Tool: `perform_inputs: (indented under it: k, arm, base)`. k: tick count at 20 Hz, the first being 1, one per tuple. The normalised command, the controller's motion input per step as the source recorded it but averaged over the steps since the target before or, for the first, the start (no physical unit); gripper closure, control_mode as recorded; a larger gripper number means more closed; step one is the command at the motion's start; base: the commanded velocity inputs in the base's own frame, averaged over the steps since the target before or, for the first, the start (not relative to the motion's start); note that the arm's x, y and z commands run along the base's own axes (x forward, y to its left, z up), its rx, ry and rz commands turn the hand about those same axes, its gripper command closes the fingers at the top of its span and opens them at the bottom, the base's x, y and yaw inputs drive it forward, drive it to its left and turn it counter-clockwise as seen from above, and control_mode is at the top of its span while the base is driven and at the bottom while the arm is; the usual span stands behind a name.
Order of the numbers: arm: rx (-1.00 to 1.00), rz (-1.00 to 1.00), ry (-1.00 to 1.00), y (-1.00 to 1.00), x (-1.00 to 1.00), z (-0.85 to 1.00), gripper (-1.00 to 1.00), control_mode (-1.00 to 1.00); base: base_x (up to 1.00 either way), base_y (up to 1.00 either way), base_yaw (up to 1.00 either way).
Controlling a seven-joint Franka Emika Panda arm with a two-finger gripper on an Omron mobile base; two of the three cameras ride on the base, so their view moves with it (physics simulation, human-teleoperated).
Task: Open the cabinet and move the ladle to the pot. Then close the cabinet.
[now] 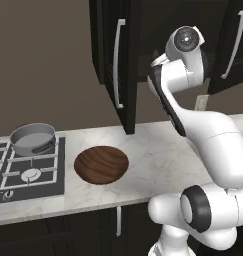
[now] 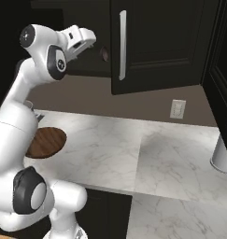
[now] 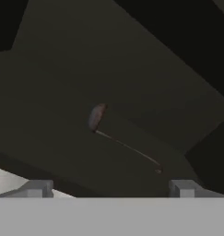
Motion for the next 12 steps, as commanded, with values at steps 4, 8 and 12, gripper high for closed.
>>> perform_inputs:
  k: [4, 8, 12]
  arm:
    - [-0.1, 0.0, 0.05, -0.19, 0.22, -0.05, -1.0, -1.0]
    - [-0.13, 0.0, 0.01, -0.26, 0.13, -0.06, -1.0, -1.0]
    - [-0.14, -0.02, 0.06, -0.32, 0.14, -0.1, -1.0, -1.0]
  base:
    - [0.0, 0.0, 0.0]
    - [0.0, 0.0, 0.0]
    - [0.0, 0.0, 0.0]
